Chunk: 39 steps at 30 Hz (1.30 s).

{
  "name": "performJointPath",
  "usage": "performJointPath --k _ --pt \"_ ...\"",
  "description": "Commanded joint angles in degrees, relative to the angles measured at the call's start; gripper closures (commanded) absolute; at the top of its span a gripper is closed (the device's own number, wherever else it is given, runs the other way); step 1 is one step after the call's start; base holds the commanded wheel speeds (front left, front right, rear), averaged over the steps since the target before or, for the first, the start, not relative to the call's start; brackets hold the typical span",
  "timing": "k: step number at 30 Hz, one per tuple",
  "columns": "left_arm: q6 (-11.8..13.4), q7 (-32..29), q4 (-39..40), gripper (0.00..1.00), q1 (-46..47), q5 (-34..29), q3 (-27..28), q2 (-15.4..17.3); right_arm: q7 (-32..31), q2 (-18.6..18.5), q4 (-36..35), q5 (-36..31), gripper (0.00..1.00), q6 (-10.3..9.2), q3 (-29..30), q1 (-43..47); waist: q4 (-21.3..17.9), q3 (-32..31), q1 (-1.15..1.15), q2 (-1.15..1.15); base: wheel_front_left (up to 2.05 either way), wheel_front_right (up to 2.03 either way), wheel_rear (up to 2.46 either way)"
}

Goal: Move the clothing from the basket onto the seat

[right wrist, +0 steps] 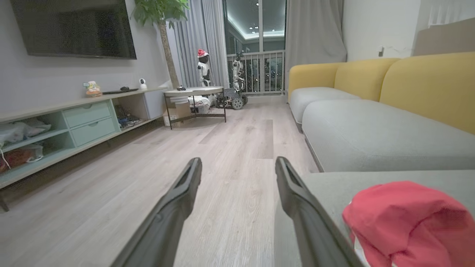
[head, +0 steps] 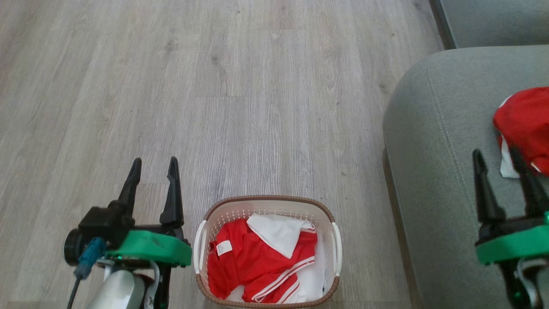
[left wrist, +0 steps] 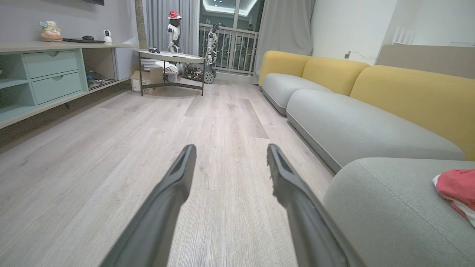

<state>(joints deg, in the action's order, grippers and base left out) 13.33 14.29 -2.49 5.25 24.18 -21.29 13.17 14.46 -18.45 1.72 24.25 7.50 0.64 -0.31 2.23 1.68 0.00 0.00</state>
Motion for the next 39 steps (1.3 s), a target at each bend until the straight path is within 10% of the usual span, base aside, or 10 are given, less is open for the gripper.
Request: performJointPath --k 1,16,39 --pt "-0.68 0.71 2.13 0.0 1.89 -1.06 3.26 -0.16 0.53 -0.79 -1.89 -1.59 0.0 -0.01 -0.4 0.04 0.1 0.11 0.0 0.0 0.0 0.0 0.0" --pt "-9.68 0.71 -1.08 0.0 -0.06 -8.34 10.46 -6.09 0.53 2.51 -2.56 -4.08 0.0 -0.01 -1.04 0.17 -0.77 0.45 0.0 0.0 0.0 0.0 0.0" --pt "-13.29 0.71 -4.97 0.0 5.42 -12.74 11.4 -10.04 0.53 0.0 -3.53 -2.08 0.0 -0.01 -1.13 -5.6 -2.82 8.04 0.0 0.0 0.0 0.0 0.0"
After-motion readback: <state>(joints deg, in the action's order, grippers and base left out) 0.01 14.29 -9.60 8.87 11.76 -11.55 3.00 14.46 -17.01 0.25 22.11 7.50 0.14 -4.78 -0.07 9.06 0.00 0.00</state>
